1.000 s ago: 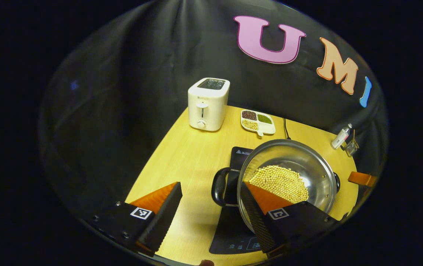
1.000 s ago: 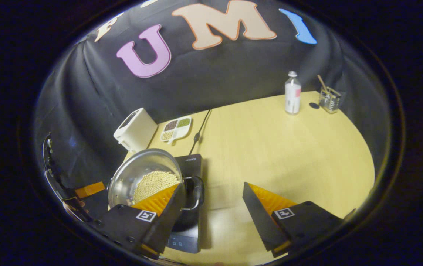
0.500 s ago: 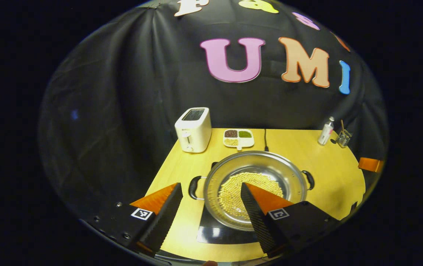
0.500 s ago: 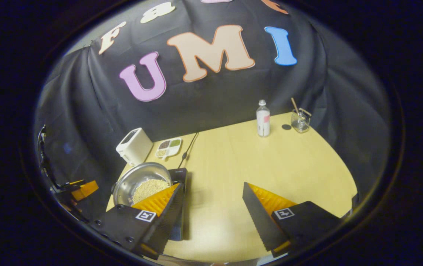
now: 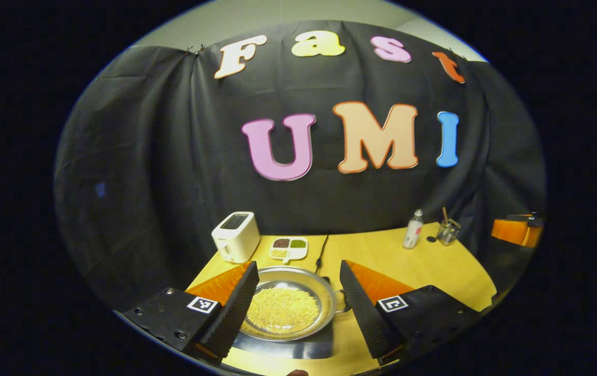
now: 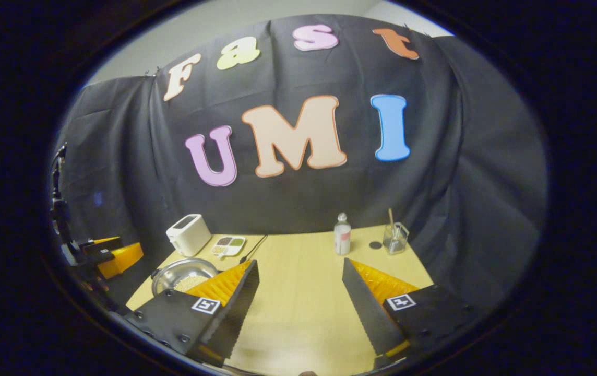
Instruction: First push the handle of the pot to place it horizontally, then grasp the pot with both hands and set it on the induction cooktop.
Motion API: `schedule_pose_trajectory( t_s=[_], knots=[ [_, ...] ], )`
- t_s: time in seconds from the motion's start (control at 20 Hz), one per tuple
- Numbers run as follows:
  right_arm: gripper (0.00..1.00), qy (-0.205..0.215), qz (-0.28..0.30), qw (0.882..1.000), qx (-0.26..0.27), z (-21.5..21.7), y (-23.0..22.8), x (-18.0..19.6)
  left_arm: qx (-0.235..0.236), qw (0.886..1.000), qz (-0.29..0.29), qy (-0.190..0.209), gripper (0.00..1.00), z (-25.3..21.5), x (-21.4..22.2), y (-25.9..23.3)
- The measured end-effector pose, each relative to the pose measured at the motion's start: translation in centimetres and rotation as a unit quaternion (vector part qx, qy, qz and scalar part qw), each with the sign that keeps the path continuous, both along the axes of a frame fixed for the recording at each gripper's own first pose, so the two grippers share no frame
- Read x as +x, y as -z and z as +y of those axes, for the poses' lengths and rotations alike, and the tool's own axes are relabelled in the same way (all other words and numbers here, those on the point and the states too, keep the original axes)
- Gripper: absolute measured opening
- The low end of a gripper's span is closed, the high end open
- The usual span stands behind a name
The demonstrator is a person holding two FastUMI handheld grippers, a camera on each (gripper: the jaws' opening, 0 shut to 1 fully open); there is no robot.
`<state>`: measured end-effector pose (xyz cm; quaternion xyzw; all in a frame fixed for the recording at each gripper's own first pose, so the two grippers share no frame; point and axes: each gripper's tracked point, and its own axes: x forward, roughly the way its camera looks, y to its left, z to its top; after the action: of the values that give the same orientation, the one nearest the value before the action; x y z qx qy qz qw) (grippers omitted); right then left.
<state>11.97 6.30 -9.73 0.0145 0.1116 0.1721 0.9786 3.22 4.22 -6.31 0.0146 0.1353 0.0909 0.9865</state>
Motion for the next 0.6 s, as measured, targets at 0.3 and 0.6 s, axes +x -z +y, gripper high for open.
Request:
schedule_pose_trajectory(
  t_s=[0.3,0.6],
  knots=[
    [0.92,-0.011,-0.080,0.997,-0.009,-5.3,-6.7,-0.6,0.014,0.997,-0.078,-0.007,0.94,-7.2,0.2,-6.1],
    [0.99,-0.006,-0.123,0.992,-0.004,-9.1,-10.7,-1.8,0.011,0.992,-0.124,0.002,0.94,-11.9,0.2,-8.3]
  ],
)
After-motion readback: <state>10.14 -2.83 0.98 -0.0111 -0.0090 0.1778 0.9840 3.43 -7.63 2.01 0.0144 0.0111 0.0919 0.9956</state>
